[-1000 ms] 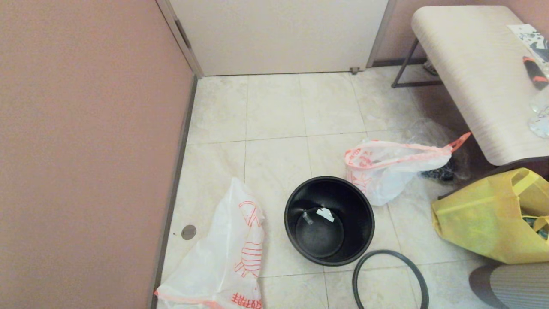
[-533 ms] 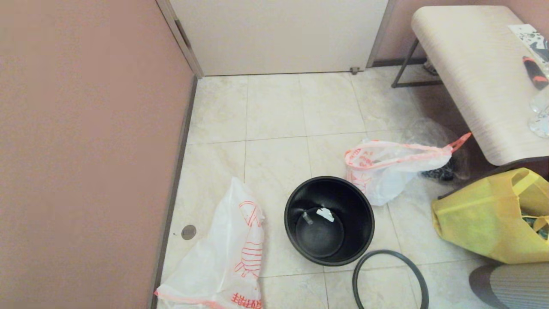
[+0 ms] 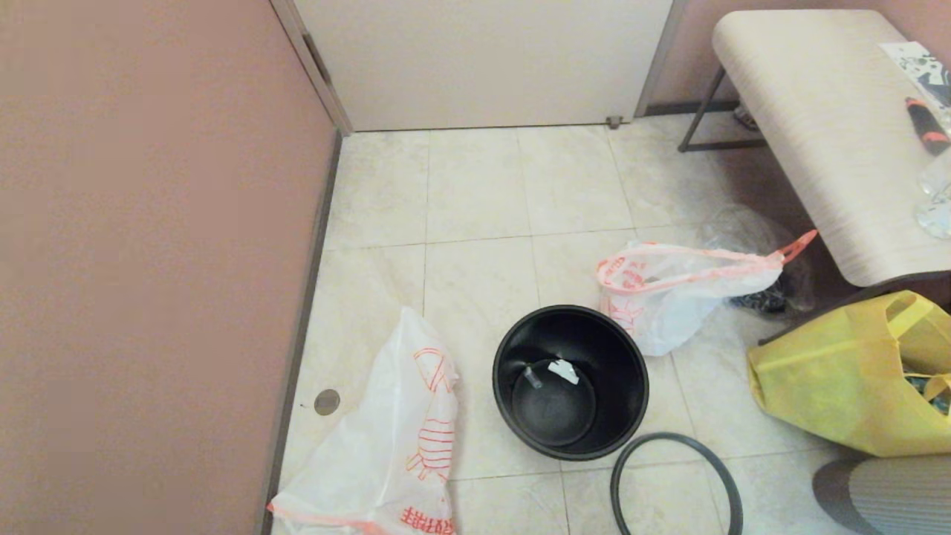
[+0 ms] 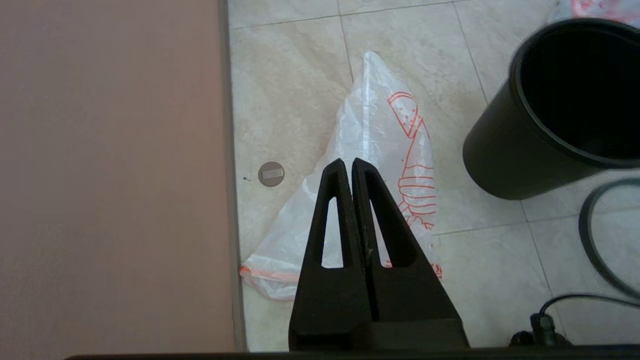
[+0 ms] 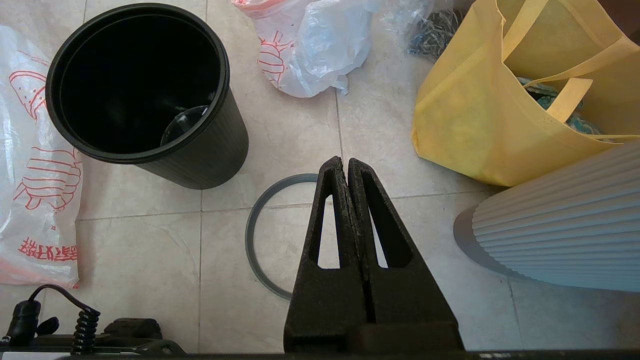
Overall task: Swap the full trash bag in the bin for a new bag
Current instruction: Pick up a new trash bag
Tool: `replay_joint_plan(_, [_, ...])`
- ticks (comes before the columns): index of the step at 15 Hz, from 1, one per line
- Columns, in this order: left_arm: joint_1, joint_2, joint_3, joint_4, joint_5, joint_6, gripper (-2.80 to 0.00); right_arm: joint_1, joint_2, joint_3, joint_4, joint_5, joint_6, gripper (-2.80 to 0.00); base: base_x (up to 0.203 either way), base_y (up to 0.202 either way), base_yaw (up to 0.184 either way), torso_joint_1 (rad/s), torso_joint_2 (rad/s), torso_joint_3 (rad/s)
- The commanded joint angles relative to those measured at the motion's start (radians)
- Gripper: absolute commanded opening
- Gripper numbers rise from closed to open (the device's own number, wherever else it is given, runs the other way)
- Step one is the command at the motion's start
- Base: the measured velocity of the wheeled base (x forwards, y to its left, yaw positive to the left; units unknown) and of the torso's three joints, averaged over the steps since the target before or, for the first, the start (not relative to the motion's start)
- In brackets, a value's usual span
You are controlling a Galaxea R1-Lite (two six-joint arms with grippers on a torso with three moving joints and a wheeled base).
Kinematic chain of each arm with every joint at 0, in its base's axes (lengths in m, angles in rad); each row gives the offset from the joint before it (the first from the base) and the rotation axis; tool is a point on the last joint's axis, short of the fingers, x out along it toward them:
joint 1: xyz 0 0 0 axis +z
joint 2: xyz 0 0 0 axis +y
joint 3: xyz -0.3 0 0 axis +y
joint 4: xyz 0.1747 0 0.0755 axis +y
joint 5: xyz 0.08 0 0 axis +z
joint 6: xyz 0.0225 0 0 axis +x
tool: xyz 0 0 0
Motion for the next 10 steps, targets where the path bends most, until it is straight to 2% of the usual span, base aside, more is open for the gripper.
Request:
replay_joint_plan(1, [0.001,0.0,0.004,0.0,-0.008,0.016,-2.8,-0.001,0.001,-0.001,0.0,0.0,0.0,-2.8,0.0,0.0,0.0,0.0,0.0,0.0])
replay_joint_plan(3, [0.0,0.021,-0.062,0.0,-0.021,0.056,-2.8,0.0,0.001,0.0,0.0,0.0,0.0,-2.8,0.0,0.0,0.0,0.0,0.0,0.0])
replay_joint_plan(5, [0.001,0.154,-0.179,0.0,-0.082,0.061,-2.8,0.001,0.001,0.0,0.0,0.0,0.0,-2.8,0.0,0.0,0.0,0.0,0.0,0.0])
replay_joint_plan(6, [-0.001,0.256,-0.229,0.0,-0.129,0.066,-2.8,0.001,0.001,0.001,0.0,0.0,0.0,-2.8,0.0,0.0,0.0,0.0,0.0,0.0])
replay_joint_plan(8, [-0.003,0.511,-0.299,-0.003,-0.238,0.124,-2.8,0.001,0.001,-0.001,0.0,0.0,0.0,-2.8,0.0,0.0,0.0,0.0,0.0,0.0])
replay_joint_plan(10, [-0.03,0.806,-0.364,-0.026,-0.295,0.166,-2.8,-0.001,0.001,0.001,0.0,0.0,0.0,-2.8,0.0,0.0,0.0,0.0,0.0,0.0])
